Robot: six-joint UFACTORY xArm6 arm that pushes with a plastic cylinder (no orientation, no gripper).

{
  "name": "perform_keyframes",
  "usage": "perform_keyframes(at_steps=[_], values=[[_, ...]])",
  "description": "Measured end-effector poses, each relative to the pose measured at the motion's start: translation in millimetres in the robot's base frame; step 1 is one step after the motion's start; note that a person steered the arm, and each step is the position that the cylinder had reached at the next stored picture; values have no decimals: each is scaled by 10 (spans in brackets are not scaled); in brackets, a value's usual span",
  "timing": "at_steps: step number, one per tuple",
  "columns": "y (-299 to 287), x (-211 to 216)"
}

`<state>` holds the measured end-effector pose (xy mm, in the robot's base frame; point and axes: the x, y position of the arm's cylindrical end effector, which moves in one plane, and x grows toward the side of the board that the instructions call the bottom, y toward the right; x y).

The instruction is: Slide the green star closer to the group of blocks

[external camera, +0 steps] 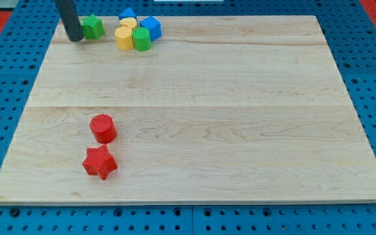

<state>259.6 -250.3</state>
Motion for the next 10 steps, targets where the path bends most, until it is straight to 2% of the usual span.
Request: perform_keyframes(at_steps=[1, 5, 8, 10], values=[[-291, -5], [-52, -92], [399, -113], [404, -193]])
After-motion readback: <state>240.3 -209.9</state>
